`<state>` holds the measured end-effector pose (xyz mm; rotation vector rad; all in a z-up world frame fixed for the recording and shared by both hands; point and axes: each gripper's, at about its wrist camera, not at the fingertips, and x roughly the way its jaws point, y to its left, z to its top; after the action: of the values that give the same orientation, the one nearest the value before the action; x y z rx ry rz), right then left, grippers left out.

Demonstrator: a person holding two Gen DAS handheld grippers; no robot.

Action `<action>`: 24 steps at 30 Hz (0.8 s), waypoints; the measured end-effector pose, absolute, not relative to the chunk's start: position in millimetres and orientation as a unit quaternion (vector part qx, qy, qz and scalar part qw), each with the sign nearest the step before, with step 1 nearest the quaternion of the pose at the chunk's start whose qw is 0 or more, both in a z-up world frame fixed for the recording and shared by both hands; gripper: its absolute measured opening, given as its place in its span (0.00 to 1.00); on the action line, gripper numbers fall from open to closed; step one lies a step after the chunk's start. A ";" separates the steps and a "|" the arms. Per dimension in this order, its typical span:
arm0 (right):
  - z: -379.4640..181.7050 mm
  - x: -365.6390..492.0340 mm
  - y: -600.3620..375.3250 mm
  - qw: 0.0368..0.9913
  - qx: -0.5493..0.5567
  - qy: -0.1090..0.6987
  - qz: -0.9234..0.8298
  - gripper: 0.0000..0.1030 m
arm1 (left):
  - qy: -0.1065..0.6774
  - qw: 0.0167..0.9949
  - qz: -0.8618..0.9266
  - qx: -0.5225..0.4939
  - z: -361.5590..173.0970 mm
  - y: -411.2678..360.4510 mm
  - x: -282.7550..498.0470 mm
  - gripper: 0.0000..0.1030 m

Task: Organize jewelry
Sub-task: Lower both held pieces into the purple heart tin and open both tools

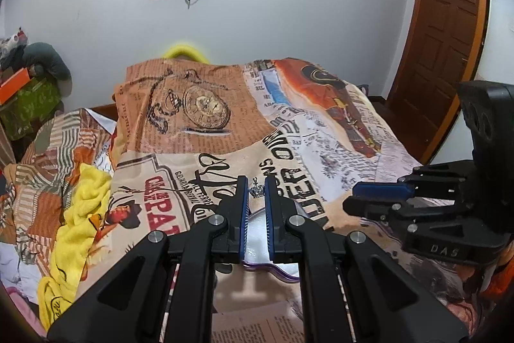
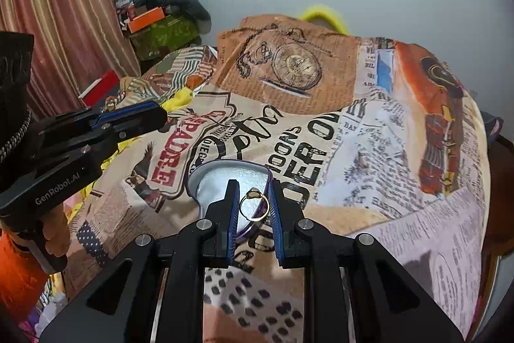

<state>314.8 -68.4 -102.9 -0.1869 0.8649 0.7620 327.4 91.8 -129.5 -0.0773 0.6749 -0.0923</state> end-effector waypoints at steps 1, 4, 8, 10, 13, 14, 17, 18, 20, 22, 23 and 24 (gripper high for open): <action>-107.3 318.6 -64.5 0.830 -0.089 0.414 0.362 0.16 | 0.336 0.940 -0.048 -0.042 -133.1 94.2 331.1 0.08; -117.3 326.0 -56.1 0.820 -0.092 0.428 0.368 0.16 | 0.354 0.932 -0.052 -0.051 -143.8 99.3 341.1 0.08; -128.4 331.2 -45.5 0.810 -0.104 0.441 0.372 0.16 | 0.380 0.919 -0.070 -0.077 -159.3 106.4 357.2 0.08; -134.1 332.2 -40.0 0.805 -0.113 0.447 0.374 0.16 | 0.391 0.914 -0.076 -0.081 -167.3 108.8 363.2 0.08; -141.3 333.0 -34.3 0.797 -0.121 0.454 0.379 0.16 | 0.402 0.908 -0.087 -0.083 -176.2 109.0 367.2 0.08; -143.7 333.0 -32.3 0.795 -0.125 0.457 0.380 0.16 | 0.404 0.907 -0.089 -0.083 -178.1 108.3 368.1 0.08; -151.0 334.3 -27.5 0.788 -0.134 0.463 0.383 0.16 | 0.411 0.903 -0.098 -0.079 -184.6 105.5 369.0 0.08; -154.0 333.7 -26.3 0.786 -0.138 0.465 0.383 0.16 | 0.414 0.901 -0.103 -0.079 -187.0 104.0 369.0 0.08; -157.8 333.2 -24.6 0.783 -0.142 0.467 0.385 0.16 | 0.417 0.898 -0.111 -0.081 -189.6 103.0 369.1 0.08; -161.0 332.9 -23.3 0.781 -0.144 0.469 0.387 0.16 | 0.420 0.896 -0.120 -0.083 -191.5 100.3 368.1 0.08; -161.8 332.6 -23.0 0.779 -0.145 0.470 0.388 0.16 | 0.420 0.895 -0.124 -0.085 -191.7 99.9 367.2 0.08; -162.8 332.1 -22.8 0.778 -0.147 0.470 0.389 0.16 | 0.420 0.894 -0.127 -0.087 -191.3 99.2 366.2 0.08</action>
<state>332.1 -22.8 -162.8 -0.3172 1.0172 0.8406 366.2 99.2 -191.3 -0.1801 0.8718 -0.2639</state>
